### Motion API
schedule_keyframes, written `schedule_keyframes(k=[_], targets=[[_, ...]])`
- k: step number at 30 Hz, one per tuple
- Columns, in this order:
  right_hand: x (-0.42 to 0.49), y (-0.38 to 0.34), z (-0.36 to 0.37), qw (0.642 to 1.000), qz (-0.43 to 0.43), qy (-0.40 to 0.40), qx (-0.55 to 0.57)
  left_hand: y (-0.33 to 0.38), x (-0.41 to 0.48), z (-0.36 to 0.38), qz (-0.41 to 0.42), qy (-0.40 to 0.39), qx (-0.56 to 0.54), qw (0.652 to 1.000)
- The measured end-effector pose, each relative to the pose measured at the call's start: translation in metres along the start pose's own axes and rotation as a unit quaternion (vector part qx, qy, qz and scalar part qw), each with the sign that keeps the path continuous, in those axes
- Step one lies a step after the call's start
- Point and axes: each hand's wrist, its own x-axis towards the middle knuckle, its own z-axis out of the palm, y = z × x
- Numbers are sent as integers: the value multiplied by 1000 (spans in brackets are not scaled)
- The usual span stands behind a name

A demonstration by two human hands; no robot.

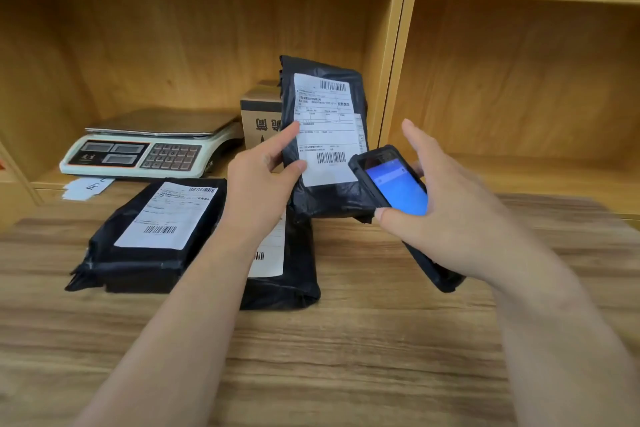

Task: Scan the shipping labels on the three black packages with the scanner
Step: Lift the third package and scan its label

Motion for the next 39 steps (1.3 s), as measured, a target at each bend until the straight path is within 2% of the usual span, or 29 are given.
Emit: schedule_keyframes(k=[9,21,28,39], targets=[[3,1,7,998,-1,-40,-41,6,-3,-5,5,28,-34,999],[3,-1,11,995,2,-78,-58,7,-1,-13,53,69,27,996],[3,-1,10,994,1,-86,-63,9,-2,-12,48,75,39,995],[4,1,10,998,-9,-38,-46,7,-1,-13,47,71,23,996]])
